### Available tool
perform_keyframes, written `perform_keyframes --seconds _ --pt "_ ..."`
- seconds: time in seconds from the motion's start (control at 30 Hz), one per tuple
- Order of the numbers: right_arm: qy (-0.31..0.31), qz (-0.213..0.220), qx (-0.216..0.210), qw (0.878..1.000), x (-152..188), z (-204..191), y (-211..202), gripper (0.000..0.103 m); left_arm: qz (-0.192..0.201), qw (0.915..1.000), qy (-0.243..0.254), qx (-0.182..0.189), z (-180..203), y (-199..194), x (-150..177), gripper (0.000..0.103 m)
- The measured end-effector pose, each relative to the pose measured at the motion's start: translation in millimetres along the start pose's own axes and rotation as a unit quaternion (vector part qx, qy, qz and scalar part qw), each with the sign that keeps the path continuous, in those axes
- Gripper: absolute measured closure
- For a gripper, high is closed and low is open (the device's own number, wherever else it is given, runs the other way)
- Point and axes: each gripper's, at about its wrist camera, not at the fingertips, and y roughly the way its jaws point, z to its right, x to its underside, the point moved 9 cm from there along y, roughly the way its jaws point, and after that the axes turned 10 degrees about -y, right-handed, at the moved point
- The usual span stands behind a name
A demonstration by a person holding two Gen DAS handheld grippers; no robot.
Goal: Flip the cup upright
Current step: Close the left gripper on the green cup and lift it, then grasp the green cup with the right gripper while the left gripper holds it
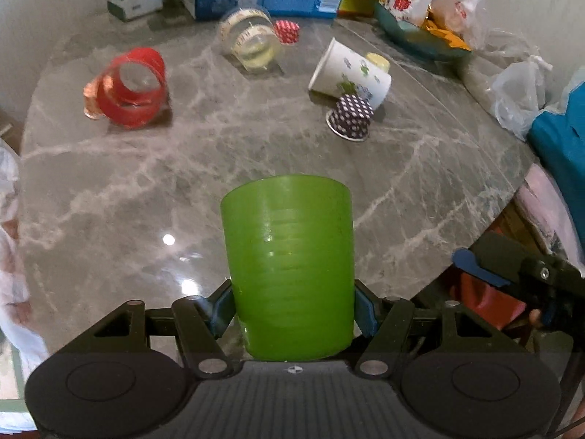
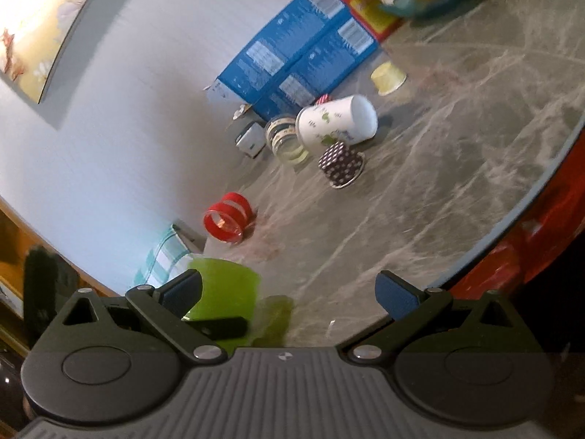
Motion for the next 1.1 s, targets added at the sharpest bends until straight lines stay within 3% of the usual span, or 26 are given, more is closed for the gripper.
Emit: perform_keyframes --seconds 0.1,0.23,0.6,0.83,1.0,1.03,1.1 --pt "0.001 -0.037 -0.005 0.999 -3.4 -11.2 17.1 0.001 -0.005 1.0 0.001 0.007 3.2 5.9 2.3 0.035" --pt "0.044 -0.094 -0.044 0.994 -6.0 -25.3 43.1 0.001 -0.013 0.9997 0.002 0.02 7.8 12.3 4.5 0.035" --pt "-0.026 -0.216 0.031 0.976 -1.5 -46.3 91.3 0.001 -0.025 0.999 0.003 0.036 9.1 16.5 2.4 0.035" --pt "-0.038 -0.238 0.052 0.969 -1.1 -50.4 109.5 0.004 -0.035 0.9984 0.002 0.044 9.3 17.4 0.9 0.035" --pt "-0.054 -0.257 0.07 0.962 4.3 -49.9 115.2 0.021 -0.035 0.9982 -0.003 0.05 6.3 16.5 0.2 0.034" --pt "-0.055 -0.258 0.073 0.962 4.6 -49.2 115.0 0.024 -0.034 0.998 -0.005 0.053 5.1 16.4 -0.5 0.03" --pt "-0.051 -0.259 0.069 0.962 5.4 -48.8 113.2 0.025 -0.033 0.9975 -0.008 0.061 4.2 15.8 0.2 0.028"
